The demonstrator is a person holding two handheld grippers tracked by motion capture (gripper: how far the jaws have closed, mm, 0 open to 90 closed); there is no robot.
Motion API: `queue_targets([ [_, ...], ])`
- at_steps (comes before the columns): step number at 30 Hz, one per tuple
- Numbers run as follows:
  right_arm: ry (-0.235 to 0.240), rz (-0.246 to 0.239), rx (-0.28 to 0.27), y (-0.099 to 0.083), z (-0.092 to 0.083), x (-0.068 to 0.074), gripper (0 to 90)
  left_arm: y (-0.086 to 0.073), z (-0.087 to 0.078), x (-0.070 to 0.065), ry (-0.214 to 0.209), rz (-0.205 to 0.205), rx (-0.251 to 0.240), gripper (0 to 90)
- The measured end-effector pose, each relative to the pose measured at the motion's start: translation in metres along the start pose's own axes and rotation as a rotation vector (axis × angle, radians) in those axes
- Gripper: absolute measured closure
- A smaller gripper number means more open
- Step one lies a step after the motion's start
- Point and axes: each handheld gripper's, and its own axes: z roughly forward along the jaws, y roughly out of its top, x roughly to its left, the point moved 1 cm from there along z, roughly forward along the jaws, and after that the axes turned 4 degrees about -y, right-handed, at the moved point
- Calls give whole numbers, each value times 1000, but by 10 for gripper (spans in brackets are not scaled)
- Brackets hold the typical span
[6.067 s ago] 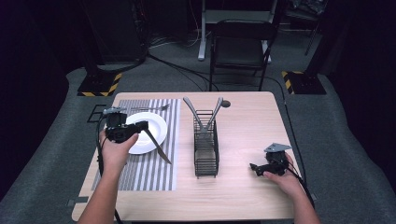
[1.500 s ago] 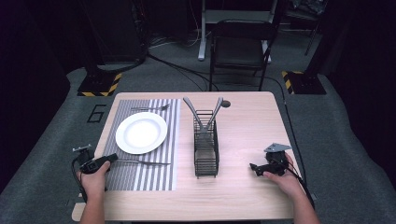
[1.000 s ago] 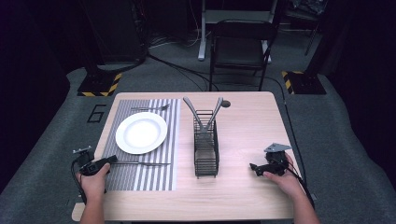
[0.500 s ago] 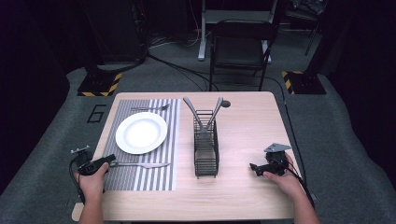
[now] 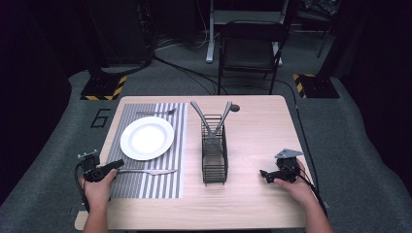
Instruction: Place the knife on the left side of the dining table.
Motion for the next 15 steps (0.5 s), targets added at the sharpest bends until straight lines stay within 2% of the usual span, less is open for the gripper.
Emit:
queue_targets([
  [3, 0, 0, 0, 0, 0, 0, 0, 1, -2, -10, -3, 71, 4, 599],
  [7, 0, 1, 0, 0, 0, 0, 0, 2, -2, -23, -8, 131, 8, 599],
  [11, 0, 0, 0, 0, 0, 0, 0, 1, -2, -37, -26, 150, 10, 596],
  [12, 0, 0, 0, 0, 0, 0, 0, 1, -2, -41, -33, 173, 10, 596],
  [13, 0, 0, 0, 0, 0, 0, 0, 0, -2, -44, -37, 175, 11, 596],
  [15, 0, 0, 0, 0, 0, 0, 0, -1, -2, -50, -50, 206, 21, 595],
])
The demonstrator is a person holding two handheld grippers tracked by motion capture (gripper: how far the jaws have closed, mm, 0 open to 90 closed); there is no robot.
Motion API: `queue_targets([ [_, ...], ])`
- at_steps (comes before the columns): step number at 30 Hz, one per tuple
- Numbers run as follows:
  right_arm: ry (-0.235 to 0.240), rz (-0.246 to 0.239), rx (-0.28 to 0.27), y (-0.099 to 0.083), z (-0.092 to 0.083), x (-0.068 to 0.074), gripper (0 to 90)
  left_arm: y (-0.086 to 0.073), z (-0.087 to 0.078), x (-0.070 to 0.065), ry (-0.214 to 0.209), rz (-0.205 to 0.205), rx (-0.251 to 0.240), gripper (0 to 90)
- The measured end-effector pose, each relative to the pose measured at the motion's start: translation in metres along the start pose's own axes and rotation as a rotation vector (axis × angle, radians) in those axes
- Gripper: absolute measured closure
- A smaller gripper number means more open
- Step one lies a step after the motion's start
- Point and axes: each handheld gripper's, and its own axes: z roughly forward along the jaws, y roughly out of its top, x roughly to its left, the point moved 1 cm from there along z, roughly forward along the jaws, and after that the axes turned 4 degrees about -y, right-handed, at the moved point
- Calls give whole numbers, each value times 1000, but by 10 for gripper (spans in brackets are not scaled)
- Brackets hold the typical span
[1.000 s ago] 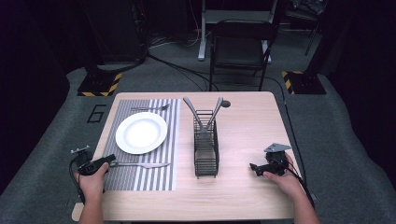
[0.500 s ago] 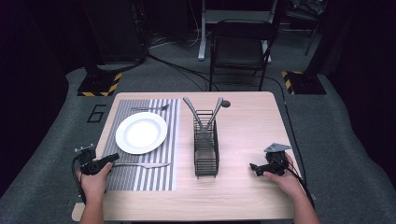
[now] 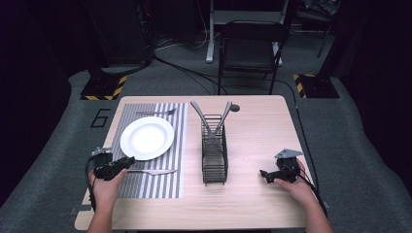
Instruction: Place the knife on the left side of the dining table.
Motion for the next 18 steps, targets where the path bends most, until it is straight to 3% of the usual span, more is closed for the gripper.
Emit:
queue_targets([
  [5, 0, 0, 0, 0, 0, 0, 0, -1, 6, -18, -21, 78, 22, 589],
  [8, 0, 0, 0, 0, 0, 0, 0, -3, 9, -28, -42, 102, 30, 579],
  [18, 0, 0, 0, 0, 0, 0, 0, -17, 22, -56, -106, 247, 106, 567],
])
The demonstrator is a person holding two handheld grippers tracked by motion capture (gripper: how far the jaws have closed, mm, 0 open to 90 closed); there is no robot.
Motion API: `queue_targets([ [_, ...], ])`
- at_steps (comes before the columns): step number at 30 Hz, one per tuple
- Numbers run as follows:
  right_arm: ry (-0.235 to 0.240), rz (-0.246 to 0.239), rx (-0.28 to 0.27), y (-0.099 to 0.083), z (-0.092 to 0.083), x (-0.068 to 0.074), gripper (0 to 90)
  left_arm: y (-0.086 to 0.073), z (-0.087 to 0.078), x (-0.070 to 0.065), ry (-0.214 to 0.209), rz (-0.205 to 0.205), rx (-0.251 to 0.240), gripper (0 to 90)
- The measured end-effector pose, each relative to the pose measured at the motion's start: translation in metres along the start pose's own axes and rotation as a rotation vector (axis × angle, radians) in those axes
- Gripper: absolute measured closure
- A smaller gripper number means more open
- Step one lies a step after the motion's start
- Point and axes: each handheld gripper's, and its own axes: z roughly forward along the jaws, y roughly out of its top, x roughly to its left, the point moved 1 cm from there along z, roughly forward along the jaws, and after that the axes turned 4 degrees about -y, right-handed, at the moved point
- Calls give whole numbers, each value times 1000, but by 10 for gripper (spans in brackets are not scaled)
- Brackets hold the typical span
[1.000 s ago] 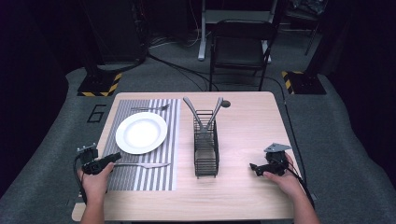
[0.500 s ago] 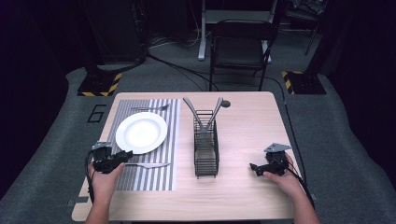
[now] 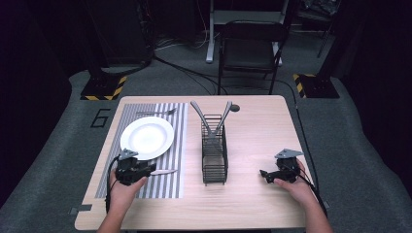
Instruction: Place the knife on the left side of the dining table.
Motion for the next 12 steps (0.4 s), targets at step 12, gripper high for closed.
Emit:
queue_targets([
  [12, 0, 0, 0, 0, 0, 0, 0, -10, 22, -16, -50, 71, 35, 499],
])
